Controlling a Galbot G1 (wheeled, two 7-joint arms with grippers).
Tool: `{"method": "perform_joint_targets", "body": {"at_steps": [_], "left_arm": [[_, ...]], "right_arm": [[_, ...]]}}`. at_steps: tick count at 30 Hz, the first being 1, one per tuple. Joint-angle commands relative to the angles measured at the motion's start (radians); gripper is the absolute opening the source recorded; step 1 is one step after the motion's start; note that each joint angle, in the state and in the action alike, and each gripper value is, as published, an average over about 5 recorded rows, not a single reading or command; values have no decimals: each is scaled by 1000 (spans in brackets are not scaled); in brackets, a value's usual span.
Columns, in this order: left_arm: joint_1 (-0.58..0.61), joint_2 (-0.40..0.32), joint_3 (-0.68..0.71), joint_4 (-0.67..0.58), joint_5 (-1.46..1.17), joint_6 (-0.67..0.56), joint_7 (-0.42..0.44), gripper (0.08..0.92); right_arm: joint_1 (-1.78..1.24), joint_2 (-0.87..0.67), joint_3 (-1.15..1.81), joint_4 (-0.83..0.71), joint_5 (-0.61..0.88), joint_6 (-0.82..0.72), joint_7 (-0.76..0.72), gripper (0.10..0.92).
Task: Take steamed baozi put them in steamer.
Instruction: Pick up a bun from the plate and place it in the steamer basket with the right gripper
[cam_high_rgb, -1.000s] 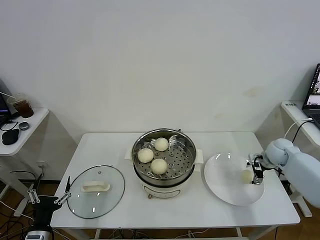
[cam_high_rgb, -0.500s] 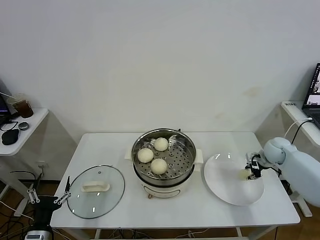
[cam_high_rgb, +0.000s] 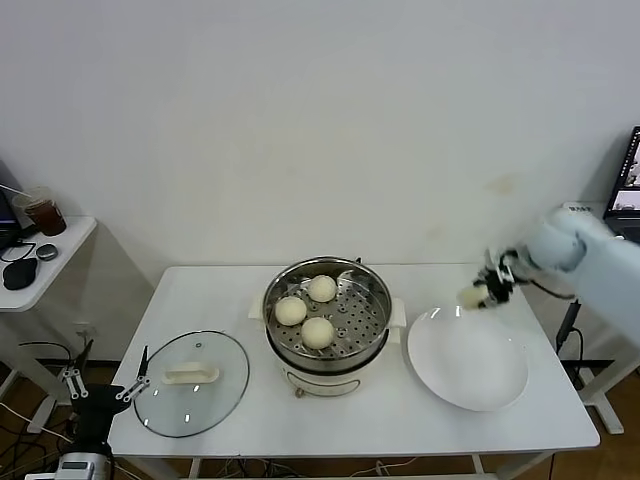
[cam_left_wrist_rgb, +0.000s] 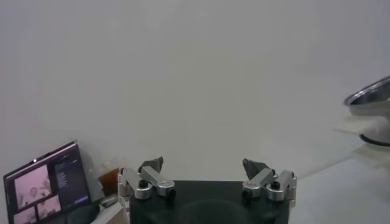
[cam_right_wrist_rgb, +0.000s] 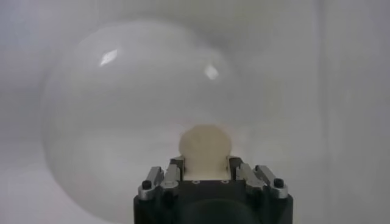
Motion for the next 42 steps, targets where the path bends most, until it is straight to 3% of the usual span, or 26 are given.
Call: {"method": "perform_joint_targets", "body": {"at_steps": [1,8,27,42], "left_arm": [[-3,3,8,2,-5,-2,0,823],[-4,0,1,5,-14,-5,-1,823],[-9,-15,-23,13,-23,-4,-1,823],[-10,-14,-26,17,-25,-5,-1,823]], "right_arm": [[549,130,-464,263,455,-231,80,461],[452,278,-457,326,584,-386,221,465],[90,444,-309,-13,370,-390,266,467],[58,461,-274,-49,358,-390,269,501]]}}
